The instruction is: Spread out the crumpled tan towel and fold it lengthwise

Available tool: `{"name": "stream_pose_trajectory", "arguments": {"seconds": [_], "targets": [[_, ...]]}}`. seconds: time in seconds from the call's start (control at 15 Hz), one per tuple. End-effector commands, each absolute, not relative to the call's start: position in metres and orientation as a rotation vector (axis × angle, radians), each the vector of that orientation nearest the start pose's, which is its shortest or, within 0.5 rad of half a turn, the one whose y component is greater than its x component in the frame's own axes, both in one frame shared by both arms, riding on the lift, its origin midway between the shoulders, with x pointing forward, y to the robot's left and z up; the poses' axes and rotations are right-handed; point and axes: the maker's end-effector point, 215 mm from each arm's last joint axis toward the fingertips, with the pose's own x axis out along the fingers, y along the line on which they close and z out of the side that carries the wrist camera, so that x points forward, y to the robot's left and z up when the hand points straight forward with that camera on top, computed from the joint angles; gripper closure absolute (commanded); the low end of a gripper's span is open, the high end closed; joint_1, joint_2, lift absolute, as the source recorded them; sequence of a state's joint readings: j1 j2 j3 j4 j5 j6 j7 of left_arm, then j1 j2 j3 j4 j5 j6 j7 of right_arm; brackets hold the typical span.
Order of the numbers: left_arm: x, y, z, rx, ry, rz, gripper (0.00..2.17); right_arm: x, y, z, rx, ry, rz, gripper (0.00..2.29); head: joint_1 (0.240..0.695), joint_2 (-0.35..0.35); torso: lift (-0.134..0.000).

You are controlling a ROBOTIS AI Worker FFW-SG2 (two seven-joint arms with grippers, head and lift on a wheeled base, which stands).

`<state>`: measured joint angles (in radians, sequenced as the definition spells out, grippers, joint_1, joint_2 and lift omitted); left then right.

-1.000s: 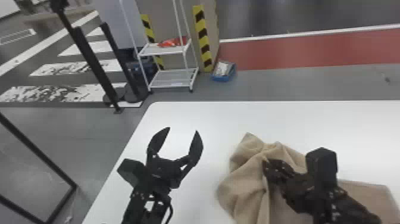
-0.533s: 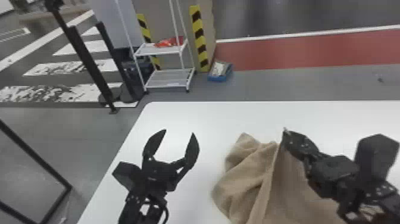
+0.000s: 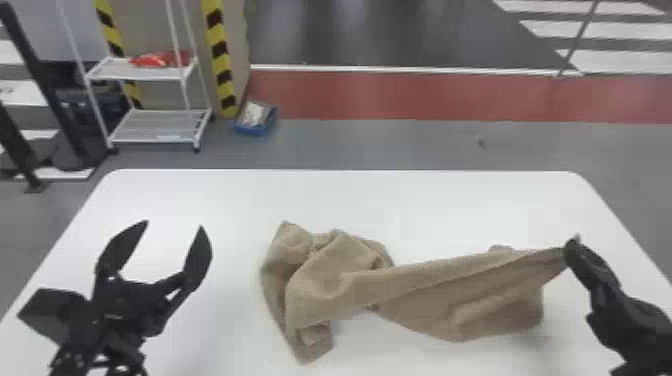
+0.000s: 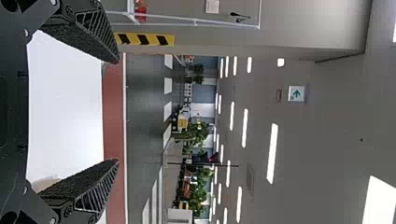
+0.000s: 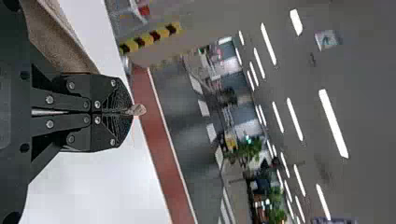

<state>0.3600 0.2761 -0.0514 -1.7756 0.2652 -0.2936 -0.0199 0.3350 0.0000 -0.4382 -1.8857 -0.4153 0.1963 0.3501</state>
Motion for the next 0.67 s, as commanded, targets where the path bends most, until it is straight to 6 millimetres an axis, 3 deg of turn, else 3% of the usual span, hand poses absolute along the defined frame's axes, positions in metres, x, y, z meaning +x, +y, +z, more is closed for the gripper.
{"name": "stream_pose_trajectory", "arguments": {"seconds": [0.0,0.2,0.4,0.6], "targets": [[0.482,0.251,-0.335,-0.033,-0.115,-0.13,0.14,0.444,-0.43,-0.4,0.297,0.13,-0.141,1.33,0.695,-0.149,-0.124],[0.485,0.234,-0.344,-0.006,-0.085,-0.161,0.14,0.447,-0.415,-0.415,0.226,0.185,-0.141,1.33,0.695,-0.21,-0.124],[0.483,0.238,-0.36,0.005,-0.03,-0.161,0.14,0.448,-0.417,-0.42,0.211,0.199,-0.179,1.33,0.695,-0.221,-0.124],[0.471,0.235,-0.41,-0.02,0.217,-0.164,0.14,0.451,-0.411,-0.415,0.211,0.183,-0.17,1.33,0.695,-0.214,-0.124]]}}
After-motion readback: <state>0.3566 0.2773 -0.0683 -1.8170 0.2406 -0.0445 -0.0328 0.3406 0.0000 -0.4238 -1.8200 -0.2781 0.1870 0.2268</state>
